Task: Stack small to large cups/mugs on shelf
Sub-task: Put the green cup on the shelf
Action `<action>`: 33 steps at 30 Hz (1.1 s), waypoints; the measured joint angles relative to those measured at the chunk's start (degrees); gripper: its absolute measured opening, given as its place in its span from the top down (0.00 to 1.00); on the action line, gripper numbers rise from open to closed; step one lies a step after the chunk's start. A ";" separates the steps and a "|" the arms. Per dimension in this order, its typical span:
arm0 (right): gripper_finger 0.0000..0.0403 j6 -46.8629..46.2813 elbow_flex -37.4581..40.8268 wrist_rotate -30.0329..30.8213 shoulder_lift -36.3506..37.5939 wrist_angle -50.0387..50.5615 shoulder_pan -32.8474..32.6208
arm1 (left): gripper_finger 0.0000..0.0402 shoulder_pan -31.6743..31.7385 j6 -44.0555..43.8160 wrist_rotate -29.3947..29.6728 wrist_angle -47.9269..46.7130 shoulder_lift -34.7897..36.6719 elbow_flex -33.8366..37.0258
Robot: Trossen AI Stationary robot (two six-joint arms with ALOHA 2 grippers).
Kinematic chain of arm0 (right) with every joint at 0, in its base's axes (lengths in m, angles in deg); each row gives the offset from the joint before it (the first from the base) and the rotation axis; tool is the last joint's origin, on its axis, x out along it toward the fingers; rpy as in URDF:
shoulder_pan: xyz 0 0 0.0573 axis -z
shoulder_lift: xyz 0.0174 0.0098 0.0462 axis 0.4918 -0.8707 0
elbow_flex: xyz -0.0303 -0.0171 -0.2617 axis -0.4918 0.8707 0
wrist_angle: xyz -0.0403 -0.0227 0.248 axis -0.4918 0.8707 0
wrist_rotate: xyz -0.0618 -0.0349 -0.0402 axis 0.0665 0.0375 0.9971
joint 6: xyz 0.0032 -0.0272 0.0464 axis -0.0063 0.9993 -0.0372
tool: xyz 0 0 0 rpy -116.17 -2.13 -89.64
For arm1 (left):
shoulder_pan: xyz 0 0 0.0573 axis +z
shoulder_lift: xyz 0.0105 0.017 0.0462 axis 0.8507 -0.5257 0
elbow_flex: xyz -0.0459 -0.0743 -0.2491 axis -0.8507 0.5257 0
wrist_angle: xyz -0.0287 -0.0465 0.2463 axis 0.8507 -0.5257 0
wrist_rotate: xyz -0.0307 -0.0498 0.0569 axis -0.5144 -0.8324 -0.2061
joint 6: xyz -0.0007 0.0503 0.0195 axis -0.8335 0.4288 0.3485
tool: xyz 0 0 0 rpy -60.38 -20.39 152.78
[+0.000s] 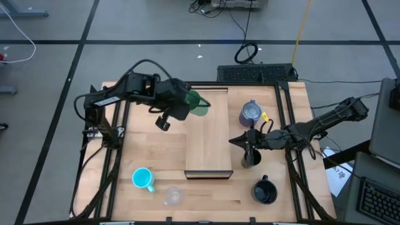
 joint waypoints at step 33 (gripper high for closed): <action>1.00 0.19 0.00 0.07 2.08 4.22 0.11 | 0.99 11.41 5.47 -4.40 -1.78 -10.85 0.09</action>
